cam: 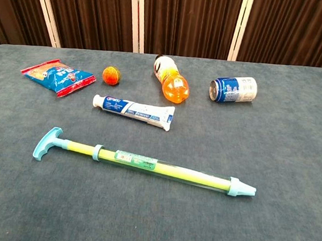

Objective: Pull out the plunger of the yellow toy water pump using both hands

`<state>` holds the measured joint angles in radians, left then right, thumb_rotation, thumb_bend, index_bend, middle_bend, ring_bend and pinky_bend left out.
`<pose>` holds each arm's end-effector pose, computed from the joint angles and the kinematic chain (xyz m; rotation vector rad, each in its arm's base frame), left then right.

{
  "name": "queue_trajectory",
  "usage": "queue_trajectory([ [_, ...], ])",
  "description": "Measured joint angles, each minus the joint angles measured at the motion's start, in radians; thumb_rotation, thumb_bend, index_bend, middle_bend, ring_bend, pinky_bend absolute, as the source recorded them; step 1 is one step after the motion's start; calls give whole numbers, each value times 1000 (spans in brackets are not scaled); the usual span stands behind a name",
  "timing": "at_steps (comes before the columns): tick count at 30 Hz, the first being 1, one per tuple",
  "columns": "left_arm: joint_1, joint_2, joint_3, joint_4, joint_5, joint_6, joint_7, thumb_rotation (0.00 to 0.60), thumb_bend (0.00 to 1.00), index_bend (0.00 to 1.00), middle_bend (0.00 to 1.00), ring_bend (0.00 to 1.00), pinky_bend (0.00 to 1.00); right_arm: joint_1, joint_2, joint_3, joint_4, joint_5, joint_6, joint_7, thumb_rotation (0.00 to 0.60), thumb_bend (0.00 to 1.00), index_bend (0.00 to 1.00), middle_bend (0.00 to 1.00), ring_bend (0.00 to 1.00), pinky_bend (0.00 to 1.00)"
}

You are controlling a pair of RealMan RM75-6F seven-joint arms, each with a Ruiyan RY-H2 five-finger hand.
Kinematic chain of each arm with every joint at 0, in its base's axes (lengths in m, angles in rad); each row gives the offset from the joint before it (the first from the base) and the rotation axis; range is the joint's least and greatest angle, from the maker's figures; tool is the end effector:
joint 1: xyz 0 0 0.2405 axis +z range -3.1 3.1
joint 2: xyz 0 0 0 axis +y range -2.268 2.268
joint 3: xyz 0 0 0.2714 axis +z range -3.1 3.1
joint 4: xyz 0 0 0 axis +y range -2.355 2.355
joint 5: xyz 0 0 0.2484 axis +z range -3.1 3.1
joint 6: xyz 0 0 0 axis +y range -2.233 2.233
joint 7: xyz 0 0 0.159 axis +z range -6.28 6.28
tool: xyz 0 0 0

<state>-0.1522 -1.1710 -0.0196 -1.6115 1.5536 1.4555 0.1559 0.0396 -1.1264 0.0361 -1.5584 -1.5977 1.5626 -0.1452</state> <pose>-0.3163 0.2135 0.1003 -1.5381 -0.7927 -0.8706 -0.3419 -0.1815 0.1365 1.4587 -0.6977 0.8168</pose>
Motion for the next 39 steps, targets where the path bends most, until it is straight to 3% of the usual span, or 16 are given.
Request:
queue_trajectory([
  [21, -1, 0, -5, -7, -15, -8, 7, 600, 0, 4, 0, 0, 66, -1, 4, -3, -14, 7, -11, 1, 600, 67, 52, 0, 0, 0],
  [25, -2, 2, -2, -9, -5, -6, 10, 600, 0, 80, 10, 0, 155, -1, 7, -1, -16, 11, -13, 7, 600, 68, 55, 0, 0, 0],
  [33, -14, -1, -2, 2, 13, -12, -1, 600, 64, 300, 88, 4, 160, 0, 6, -1, -16, 12, -16, -2, 600, 70, 56, 0, 0, 0],
  [39, -62, 5, -14, -6, -3, -93, 24, 600, 102, 329, 89, 4, 160, 2, 10, -3, -17, 12, -22, 5, 600, 73, 56, 0, 0, 0],
])
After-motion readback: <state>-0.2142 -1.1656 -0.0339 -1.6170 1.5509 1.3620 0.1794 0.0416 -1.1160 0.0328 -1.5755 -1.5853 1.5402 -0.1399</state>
